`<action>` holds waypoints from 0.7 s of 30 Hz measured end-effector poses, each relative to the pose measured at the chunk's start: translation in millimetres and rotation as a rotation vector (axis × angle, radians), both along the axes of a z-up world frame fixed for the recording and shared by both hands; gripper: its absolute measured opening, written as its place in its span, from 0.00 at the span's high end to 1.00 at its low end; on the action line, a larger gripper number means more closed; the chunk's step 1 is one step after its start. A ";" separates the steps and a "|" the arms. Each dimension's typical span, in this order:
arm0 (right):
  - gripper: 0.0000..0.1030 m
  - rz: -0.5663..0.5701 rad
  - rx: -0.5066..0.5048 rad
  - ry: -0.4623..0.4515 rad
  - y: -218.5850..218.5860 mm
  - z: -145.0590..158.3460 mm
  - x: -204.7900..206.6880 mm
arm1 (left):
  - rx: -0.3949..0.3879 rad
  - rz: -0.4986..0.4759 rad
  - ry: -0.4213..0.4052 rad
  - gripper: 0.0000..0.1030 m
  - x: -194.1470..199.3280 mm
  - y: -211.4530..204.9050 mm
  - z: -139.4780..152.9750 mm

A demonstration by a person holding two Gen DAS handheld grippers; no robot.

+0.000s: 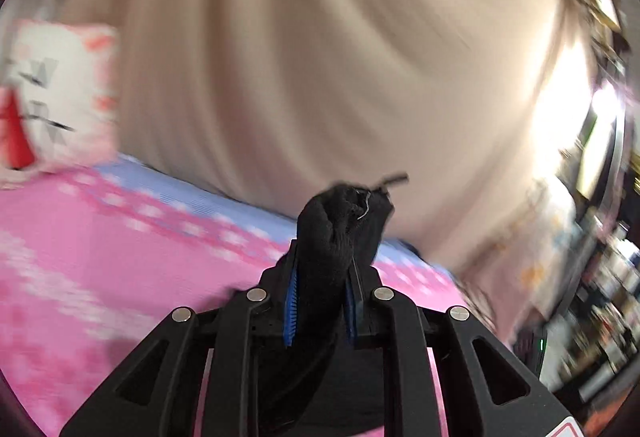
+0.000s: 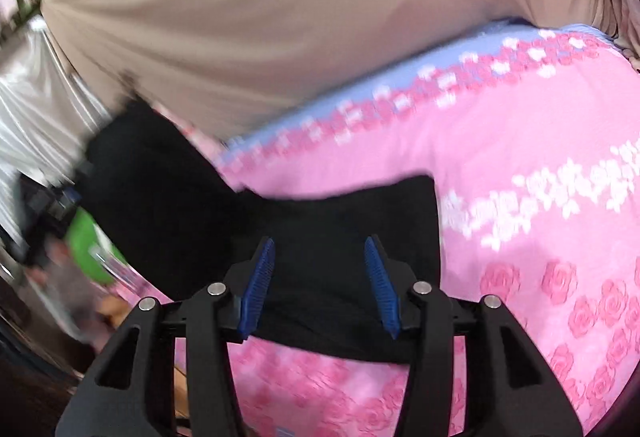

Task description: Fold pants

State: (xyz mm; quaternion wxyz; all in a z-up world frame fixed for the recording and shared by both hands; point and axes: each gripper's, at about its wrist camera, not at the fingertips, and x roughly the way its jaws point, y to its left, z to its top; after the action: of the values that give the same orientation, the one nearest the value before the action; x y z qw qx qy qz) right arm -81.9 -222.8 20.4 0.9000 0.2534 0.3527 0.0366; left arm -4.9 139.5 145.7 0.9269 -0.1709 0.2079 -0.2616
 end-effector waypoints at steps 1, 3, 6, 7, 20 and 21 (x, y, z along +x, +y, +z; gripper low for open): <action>0.55 0.027 -0.031 0.022 15.3 -6.4 9.5 | 0.003 0.043 0.003 0.85 0.6 15.0 -0.1; 0.55 0.081 -0.076 0.052 42.1 -15.0 24.4 | 0.002 0.118 0.031 0.85 6.4 45.8 -9.0; 0.49 0.165 -0.183 0.078 88.2 -24.0 53.2 | -0.025 0.166 0.102 0.85 19.7 76.7 -37.5; 0.40 0.187 -0.224 0.083 103.0 -23.9 62.2 | -0.035 0.181 0.122 0.85 24.4 84.2 -48.1; 0.78 0.354 -0.593 0.163 187.8 -59.5 159.0 | -0.104 0.181 0.139 0.85 25.2 127.9 -79.9; 0.90 0.342 -0.573 0.159 179.9 -51.8 157.7 | -0.105 0.184 0.142 0.85 25.4 129.1 -80.8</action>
State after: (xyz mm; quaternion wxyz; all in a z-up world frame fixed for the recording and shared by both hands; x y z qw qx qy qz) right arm 75.8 -42.8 -31.4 0.8851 -0.0707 0.4551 0.0664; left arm 20.5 268.6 64.9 0.9197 -0.2557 0.2423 -0.1734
